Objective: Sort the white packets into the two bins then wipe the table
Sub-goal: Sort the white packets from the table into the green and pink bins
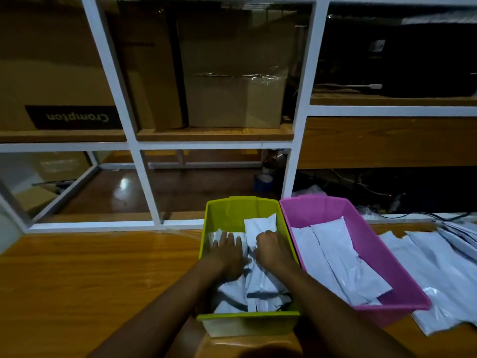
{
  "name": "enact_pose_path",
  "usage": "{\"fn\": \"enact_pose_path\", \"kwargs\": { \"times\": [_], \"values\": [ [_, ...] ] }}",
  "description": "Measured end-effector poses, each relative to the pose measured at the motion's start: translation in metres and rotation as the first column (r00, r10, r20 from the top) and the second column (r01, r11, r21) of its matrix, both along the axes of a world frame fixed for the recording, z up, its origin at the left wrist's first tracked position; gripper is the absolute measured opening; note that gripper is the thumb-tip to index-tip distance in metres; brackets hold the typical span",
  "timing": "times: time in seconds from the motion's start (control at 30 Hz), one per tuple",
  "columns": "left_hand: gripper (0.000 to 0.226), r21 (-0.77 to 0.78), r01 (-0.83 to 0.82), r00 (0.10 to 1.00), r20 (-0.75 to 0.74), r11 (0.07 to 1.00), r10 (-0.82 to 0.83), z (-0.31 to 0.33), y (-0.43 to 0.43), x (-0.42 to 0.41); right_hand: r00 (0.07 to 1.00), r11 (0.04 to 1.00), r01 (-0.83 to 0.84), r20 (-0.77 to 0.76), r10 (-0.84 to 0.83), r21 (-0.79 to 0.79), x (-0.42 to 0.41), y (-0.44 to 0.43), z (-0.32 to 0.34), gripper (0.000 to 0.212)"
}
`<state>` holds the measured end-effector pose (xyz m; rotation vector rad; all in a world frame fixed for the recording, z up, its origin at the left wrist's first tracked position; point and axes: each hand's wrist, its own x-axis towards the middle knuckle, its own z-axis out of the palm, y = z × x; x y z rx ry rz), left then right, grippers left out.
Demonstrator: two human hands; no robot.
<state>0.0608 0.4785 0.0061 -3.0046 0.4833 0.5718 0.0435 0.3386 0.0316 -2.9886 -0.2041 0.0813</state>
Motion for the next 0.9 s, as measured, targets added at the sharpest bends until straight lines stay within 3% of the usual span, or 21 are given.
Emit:
{"fn": "enact_pose_path", "kwargs": {
  "times": [0.1,0.2,0.27,0.3,0.43,0.67,0.83,0.9],
  "values": [
    [0.1,0.093,0.088,0.969,-0.239,0.992,-0.064,0.012,-0.001,0.013,0.992,0.996,-0.068,-0.111,0.062,-0.051,0.013,-0.005,-0.001,0.034],
    [0.108,0.244,0.228,0.932,-0.335,0.943,-0.139,0.019,0.0,0.024,0.943,0.959,-0.22,-0.292,0.162,-0.178,0.03,-0.008,-0.003,0.077],
    [0.111,0.263,0.16,0.933,-0.356,0.952,-0.059,-0.005,-0.002,0.032,0.896,0.909,-0.298,-0.413,0.161,-0.292,0.037,-0.008,-0.013,0.108],
    [0.109,0.241,0.098,0.94,-0.34,0.966,-0.011,-0.016,-0.003,0.034,0.886,0.892,-0.315,-0.438,0.153,-0.324,0.038,-0.008,-0.021,0.112],
    [0.124,0.246,0.058,0.971,-0.241,0.968,0.003,-0.022,-0.006,0.029,0.885,0.855,-0.336,-0.442,0.144,-0.395,0.032,-0.01,-0.052,0.107],
    [0.074,0.093,0.025,0.997,-0.069,0.995,-0.019,-0.05,0.011,0.025,0.908,0.886,-0.331,-0.366,0.206,-0.324,0.035,-0.007,-0.081,0.105],
    [0.09,0.162,0.073,0.997,-0.002,0.984,-0.073,-0.054,0.007,0.023,0.928,0.923,-0.289,-0.31,0.206,-0.253,0.031,-0.002,-0.085,0.089],
    [0.076,0.106,0.099,0.992,0.067,0.989,-0.107,-0.06,0.009,0.025,0.953,0.941,-0.269,-0.2,0.229,-0.205,0.031,-0.001,-0.087,0.086]
  ]
}}
